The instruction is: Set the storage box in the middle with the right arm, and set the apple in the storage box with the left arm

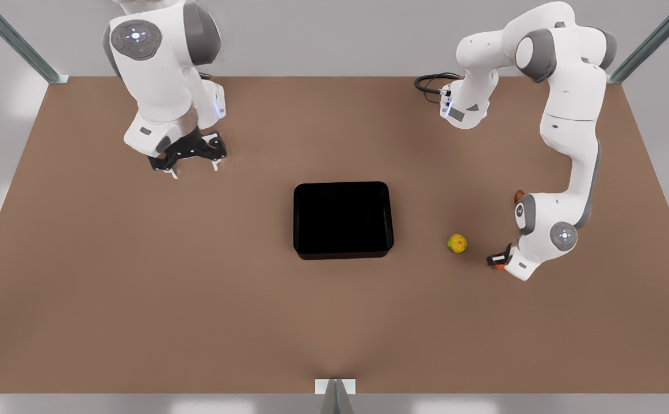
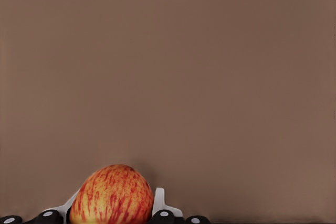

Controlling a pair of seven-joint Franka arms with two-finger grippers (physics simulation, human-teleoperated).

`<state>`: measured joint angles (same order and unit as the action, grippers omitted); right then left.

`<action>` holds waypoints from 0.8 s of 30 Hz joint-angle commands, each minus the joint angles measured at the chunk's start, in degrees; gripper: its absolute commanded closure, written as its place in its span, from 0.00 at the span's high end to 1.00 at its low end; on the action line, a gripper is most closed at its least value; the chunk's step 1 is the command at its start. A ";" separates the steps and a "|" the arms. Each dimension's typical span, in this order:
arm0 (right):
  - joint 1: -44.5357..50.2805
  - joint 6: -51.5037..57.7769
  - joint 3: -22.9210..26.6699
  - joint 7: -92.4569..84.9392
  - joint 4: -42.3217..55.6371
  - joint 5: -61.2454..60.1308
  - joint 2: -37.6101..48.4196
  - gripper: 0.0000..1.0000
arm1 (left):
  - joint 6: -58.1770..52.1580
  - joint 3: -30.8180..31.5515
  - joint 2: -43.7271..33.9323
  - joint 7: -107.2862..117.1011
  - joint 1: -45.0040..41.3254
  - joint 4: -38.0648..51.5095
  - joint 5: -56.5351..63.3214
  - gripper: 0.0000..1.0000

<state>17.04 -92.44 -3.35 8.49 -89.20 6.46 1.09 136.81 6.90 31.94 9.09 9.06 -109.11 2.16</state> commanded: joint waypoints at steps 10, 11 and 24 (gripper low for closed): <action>-0.08 5.43 -1.66 0.04 1.92 -0.14 3.30 1.00 | -13.86 6.54 -16.21 12.43 -7.74 -2.51 -5.58 0.66; 0.10 6.49 -1.39 -0.05 3.15 -0.13 1.02 1.00 | -14.56 6.54 -16.91 16.13 -11.17 -2.34 -7.51 0.66; -0.69 5.43 -1.04 0.13 5.27 -0.40 -1.45 1.00 | -14.03 -22.02 -0.13 53.22 -65.22 22.10 -20.35 0.72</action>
<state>33.53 -87.01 -4.36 8.61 -83.89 6.06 -0.35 123.22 -15.13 32.38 62.44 -56.63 -87.02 -14.51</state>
